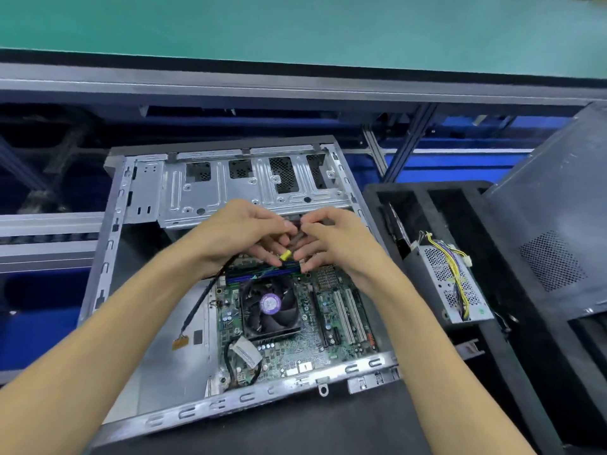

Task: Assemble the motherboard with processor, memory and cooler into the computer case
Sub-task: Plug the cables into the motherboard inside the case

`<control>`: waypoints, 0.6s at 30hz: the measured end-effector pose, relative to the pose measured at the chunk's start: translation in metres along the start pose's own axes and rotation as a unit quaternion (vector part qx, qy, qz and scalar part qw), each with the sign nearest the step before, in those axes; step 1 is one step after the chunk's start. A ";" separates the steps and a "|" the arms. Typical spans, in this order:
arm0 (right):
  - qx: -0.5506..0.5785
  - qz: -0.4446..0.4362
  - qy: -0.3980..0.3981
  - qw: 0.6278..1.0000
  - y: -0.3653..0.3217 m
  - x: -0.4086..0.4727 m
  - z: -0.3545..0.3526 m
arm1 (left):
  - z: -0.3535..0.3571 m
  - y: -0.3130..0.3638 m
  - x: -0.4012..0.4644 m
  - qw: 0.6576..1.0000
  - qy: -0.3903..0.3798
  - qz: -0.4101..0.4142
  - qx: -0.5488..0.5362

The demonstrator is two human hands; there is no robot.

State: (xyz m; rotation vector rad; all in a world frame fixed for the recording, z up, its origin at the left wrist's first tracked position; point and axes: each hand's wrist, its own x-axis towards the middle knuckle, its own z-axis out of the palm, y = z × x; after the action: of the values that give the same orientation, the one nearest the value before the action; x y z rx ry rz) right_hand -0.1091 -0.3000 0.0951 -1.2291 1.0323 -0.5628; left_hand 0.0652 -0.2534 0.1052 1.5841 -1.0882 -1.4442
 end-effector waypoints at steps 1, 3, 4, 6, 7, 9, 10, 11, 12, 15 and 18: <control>0.010 0.000 0.014 1.000 -0.001 0.000 -0.002 | -0.002 -0.001 0.000 0.999 0.004 0.005 0.047; 0.008 -0.009 0.037 0.999 -0.003 -0.001 -0.005 | -0.006 -0.005 -0.002 0.971 0.031 0.033 0.236; 0.003 -0.016 0.040 0.999 -0.003 -0.001 -0.006 | -0.006 -0.007 -0.003 0.943 0.055 0.056 0.322; -0.002 -0.032 0.040 0.999 -0.003 -0.001 -0.005 | -0.001 -0.003 -0.009 0.917 0.102 0.117 0.367; 0.003 -0.036 0.041 0.999 -0.002 -0.001 -0.005 | 0.001 -0.001 -0.010 0.919 0.122 0.145 0.345; 0.023 -0.038 0.045 0.998 -0.003 0.001 -0.007 | 0.005 0.003 -0.012 0.949 0.117 0.158 0.247; 0.032 -0.039 0.048 0.998 -0.004 0.002 -0.008 | 0.008 0.005 -0.012 0.972 0.084 0.140 0.170; 0.036 -0.042 0.051 0.997 -0.004 0.002 -0.009 | 0.011 0.006 -0.012 0.988 0.041 0.115 0.090; 0.035 -0.048 0.054 0.997 -0.004 0.003 -0.009 | 0.013 0.006 -0.011 0.996 0.010 0.092 0.017; 0.002 -0.084 0.074 0.994 -0.002 0.003 -0.008 | 0.013 0.007 -0.008 0.990 -0.040 0.013 -0.137; -0.064 -0.125 0.095 0.986 0.000 0.002 -0.007 | 0.010 0.009 -0.004 0.953 -0.097 -0.065 -0.280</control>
State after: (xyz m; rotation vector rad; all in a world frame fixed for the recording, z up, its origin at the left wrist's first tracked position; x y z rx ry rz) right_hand -0.1146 -0.3051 0.0951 -1.4502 1.0946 -0.8316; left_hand 0.0539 -0.2530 0.1142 1.1385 -0.5965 -1.8279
